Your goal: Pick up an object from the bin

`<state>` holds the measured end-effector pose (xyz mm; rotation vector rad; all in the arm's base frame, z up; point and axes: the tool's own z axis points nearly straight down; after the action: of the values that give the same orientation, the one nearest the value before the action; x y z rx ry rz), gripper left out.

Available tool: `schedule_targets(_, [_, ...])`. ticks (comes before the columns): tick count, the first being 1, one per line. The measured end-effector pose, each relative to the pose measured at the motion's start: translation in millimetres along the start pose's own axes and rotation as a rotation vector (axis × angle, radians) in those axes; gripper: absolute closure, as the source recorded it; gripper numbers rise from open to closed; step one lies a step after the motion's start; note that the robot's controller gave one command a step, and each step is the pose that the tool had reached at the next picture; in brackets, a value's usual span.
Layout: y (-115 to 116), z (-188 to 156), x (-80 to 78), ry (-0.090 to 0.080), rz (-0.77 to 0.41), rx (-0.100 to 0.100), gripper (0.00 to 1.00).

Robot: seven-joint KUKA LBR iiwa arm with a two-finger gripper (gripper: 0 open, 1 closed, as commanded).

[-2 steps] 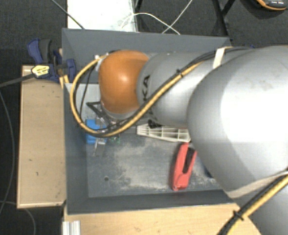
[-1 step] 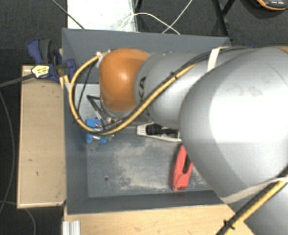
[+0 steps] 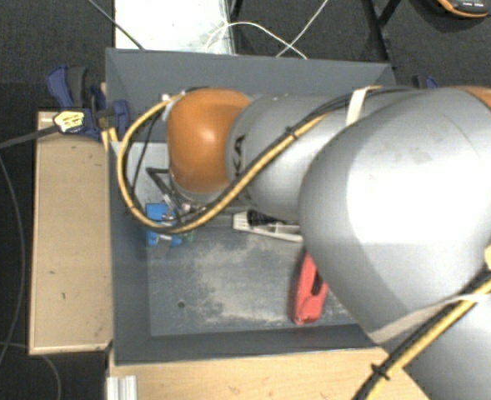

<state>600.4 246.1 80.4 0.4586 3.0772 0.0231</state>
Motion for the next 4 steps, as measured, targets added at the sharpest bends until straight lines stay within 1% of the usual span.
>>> schedule_targets(1, [0,0,7.5,-0.006,0.329,-0.004,1.00])
schedule_targets(2, [0,0,7.5,-0.006,0.330,-0.004,1.00])
schedule_targets(3, [-1,-13,8.3,-0.003,0.331,-0.001,1.00])
schedule_targets(4, [1,-25,6.0,-0.007,0.332,-0.008,1.00])
